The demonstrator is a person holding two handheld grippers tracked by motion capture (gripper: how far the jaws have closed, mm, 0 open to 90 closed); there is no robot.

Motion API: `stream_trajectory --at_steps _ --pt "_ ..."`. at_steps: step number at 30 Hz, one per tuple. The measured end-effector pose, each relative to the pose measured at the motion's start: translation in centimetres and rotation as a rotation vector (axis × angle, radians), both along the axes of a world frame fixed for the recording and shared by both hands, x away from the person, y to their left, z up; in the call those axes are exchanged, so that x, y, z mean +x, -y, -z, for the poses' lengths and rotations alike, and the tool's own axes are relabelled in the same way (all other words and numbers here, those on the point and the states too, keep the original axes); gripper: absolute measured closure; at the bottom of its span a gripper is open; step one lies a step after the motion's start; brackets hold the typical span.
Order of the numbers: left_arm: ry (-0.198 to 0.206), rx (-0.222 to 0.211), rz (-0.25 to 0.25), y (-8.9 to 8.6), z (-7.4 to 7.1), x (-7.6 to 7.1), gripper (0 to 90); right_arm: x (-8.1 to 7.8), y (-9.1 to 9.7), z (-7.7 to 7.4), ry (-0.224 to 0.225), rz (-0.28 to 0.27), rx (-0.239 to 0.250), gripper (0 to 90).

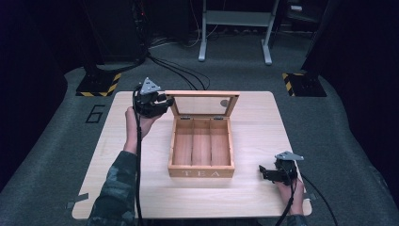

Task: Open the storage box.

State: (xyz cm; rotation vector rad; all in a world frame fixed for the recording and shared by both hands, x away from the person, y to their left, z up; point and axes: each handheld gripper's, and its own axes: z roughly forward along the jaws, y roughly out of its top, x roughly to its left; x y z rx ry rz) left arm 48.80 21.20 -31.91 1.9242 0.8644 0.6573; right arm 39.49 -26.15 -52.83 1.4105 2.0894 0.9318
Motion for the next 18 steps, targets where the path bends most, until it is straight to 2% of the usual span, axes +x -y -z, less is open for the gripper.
stream_trajectory --at_steps 18 --pt "0.002 -0.003 -0.002 0.02 0.02 0.01 64.3 0.0 0.0 0.0 0.0 0.0 0.0 13.1"
